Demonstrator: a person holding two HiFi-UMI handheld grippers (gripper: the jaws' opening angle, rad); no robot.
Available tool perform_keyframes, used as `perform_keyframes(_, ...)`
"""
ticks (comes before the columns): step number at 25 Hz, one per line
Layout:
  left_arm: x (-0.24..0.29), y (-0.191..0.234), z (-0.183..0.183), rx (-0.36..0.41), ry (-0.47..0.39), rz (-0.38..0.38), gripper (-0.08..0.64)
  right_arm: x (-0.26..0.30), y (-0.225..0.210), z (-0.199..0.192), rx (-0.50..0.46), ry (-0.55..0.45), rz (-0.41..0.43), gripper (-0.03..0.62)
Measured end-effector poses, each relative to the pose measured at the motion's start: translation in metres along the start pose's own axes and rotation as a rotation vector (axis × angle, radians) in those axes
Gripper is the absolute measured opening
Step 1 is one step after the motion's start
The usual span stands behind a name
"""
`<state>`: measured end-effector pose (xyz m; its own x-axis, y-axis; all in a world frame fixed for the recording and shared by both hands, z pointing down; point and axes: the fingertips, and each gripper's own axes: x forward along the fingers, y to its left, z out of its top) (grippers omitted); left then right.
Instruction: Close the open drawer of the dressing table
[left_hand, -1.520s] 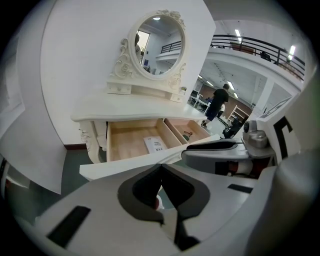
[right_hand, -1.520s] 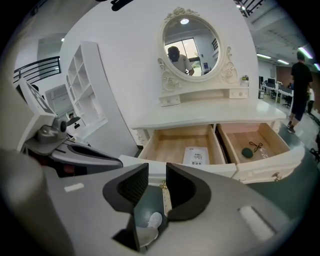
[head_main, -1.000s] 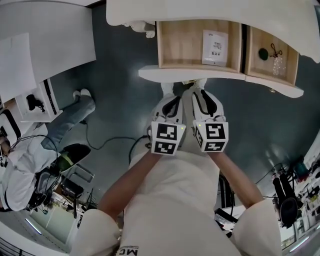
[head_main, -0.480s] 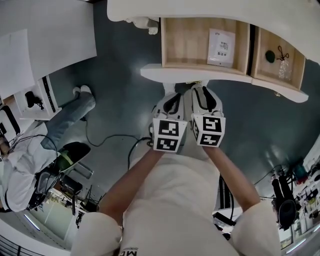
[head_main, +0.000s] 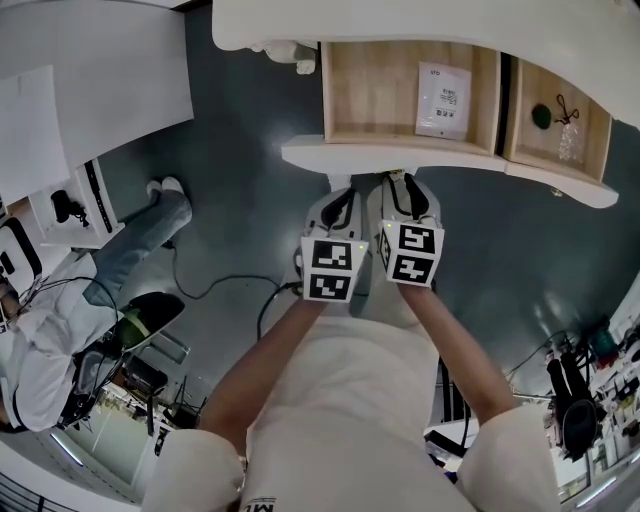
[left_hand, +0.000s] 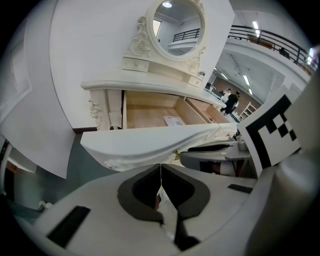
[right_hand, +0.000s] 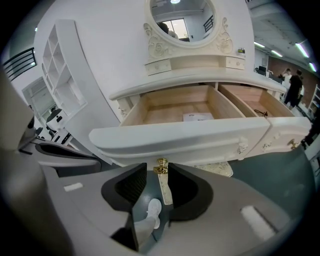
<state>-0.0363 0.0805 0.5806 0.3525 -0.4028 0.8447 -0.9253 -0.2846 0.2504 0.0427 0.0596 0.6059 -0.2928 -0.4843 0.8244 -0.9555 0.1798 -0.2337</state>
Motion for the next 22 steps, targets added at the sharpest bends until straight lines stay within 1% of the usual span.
perform_keyframes(6, 0.002, 0.002, 0.0, 0.004, 0.004, -0.006, 0.009, 0.007, -0.002, -0.001, 0.005, 0.021, -0.039, 0.117)
perform_keyframes(9, 0.003, 0.001, 0.001, 0.009, 0.005, -0.01, 0.009, 0.009, -0.004, -0.004, -0.004, 0.033, -0.058, 0.061)
perform_keyframes(11, 0.005, 0.002, 0.002, 0.009, 0.005, -0.01, 0.009, 0.011, -0.003, -0.004, -0.014, 0.035, -0.06, 0.051)
perform_keyframes(18, 0.004, 0.005, 0.004, 0.001, -0.008, -0.005, 0.009, 0.014, -0.004, 0.001, -0.019, 0.031, -0.053, 0.049)
perform_keyframes(22, 0.004, 0.006, 0.007, -0.003, -0.009, -0.004, 0.009, 0.016, -0.006, 0.007, -0.043, 0.034, -0.038, 0.049)
